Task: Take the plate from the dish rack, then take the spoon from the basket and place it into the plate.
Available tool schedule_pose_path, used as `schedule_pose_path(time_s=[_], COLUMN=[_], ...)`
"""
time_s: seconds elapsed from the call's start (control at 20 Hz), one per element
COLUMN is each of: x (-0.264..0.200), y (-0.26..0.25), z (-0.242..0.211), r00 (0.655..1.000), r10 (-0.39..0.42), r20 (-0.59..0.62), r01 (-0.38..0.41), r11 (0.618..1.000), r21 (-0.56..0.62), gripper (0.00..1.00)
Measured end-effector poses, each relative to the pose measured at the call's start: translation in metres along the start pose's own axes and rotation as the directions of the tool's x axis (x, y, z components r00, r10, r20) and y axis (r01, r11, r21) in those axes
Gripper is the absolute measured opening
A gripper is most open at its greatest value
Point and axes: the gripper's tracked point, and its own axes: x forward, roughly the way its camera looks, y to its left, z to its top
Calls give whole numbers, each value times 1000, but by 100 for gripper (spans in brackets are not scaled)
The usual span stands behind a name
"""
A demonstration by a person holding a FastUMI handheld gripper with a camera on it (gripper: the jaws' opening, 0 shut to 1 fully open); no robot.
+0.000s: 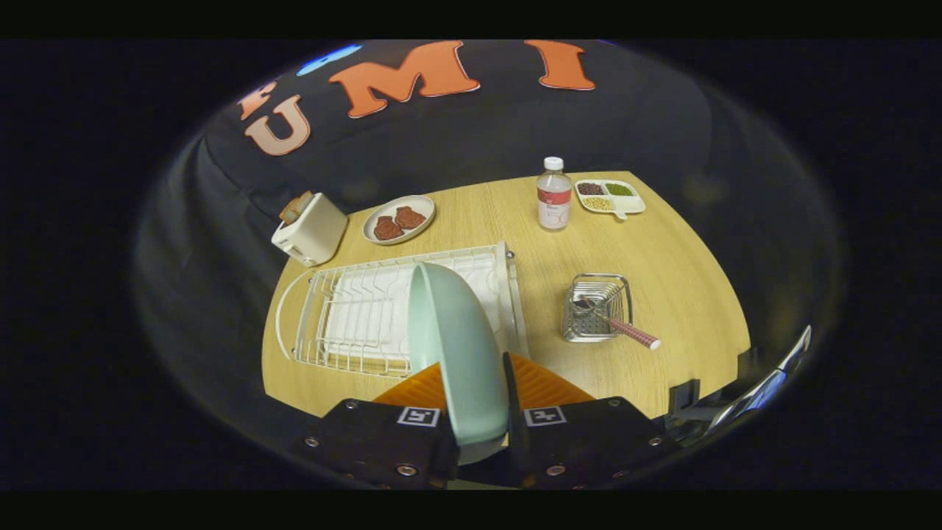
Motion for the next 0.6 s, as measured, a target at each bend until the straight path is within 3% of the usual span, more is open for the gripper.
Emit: schedule_pose_path(time_s=[0.6], x=[5], y=[-31], z=[-81], r00=[966], r10=[259], r20=[-21], r01=[-253], r11=[956], r21=[147], gripper=[27])
